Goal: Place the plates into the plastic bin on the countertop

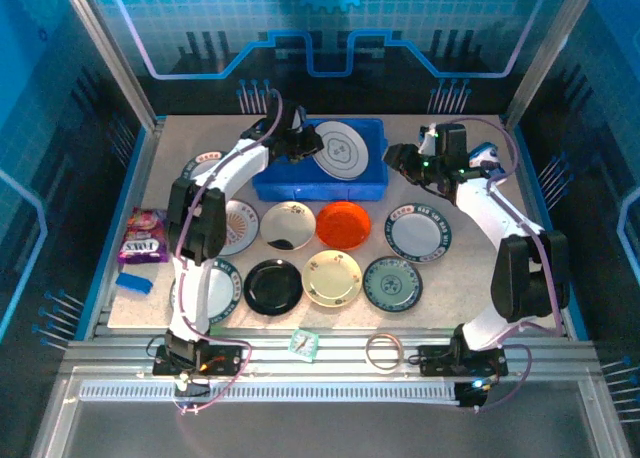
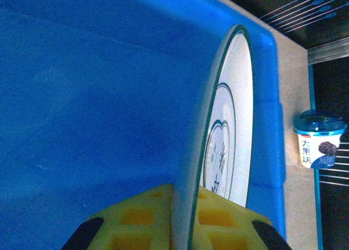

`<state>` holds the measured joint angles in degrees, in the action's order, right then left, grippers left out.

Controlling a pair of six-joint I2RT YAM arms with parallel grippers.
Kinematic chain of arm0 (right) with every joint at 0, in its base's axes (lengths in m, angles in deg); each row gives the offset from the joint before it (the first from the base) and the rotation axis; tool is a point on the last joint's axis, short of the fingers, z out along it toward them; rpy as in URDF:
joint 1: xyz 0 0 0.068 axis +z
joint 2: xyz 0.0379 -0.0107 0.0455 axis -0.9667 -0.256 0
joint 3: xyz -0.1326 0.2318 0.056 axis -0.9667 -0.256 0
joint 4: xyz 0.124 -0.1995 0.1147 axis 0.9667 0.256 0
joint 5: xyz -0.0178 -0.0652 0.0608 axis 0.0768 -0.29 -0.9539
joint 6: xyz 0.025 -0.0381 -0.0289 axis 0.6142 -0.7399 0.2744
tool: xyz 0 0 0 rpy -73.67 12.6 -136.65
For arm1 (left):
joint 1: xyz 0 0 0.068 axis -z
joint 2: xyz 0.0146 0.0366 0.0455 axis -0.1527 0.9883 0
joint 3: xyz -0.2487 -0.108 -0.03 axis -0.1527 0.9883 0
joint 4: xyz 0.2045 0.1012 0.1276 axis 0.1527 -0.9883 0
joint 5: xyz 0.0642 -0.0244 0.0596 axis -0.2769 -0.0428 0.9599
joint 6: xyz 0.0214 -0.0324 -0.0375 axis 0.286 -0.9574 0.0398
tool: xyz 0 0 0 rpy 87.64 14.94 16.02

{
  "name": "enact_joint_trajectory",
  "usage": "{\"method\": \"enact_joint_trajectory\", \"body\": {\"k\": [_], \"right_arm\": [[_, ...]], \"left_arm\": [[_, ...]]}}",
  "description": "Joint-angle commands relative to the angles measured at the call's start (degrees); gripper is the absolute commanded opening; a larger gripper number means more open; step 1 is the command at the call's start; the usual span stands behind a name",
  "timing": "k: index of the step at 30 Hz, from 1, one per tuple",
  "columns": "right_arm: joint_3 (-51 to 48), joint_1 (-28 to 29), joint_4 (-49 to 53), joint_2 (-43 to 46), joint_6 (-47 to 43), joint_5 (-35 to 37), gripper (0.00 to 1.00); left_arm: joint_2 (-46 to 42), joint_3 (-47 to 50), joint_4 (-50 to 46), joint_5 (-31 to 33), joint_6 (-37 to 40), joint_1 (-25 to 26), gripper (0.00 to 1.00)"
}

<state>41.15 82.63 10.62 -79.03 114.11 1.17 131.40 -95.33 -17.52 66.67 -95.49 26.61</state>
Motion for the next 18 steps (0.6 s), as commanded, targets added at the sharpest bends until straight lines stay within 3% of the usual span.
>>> {"method": "enact_joint_trajectory", "body": {"k": [1,18], "right_arm": [[-0.9,0.7,0.6,1.6,-1.1,0.6,0.47],[-2.8,1.1,-0.7,0.2,-1.2,0.4,0.46]], "left_arm": [[2.0,-3.0,2.6,-3.5,-3.1,-0.5,0.0],[9.8,-7.2,2.4,-4.1,-6.3,-0.4,0.0]]}}
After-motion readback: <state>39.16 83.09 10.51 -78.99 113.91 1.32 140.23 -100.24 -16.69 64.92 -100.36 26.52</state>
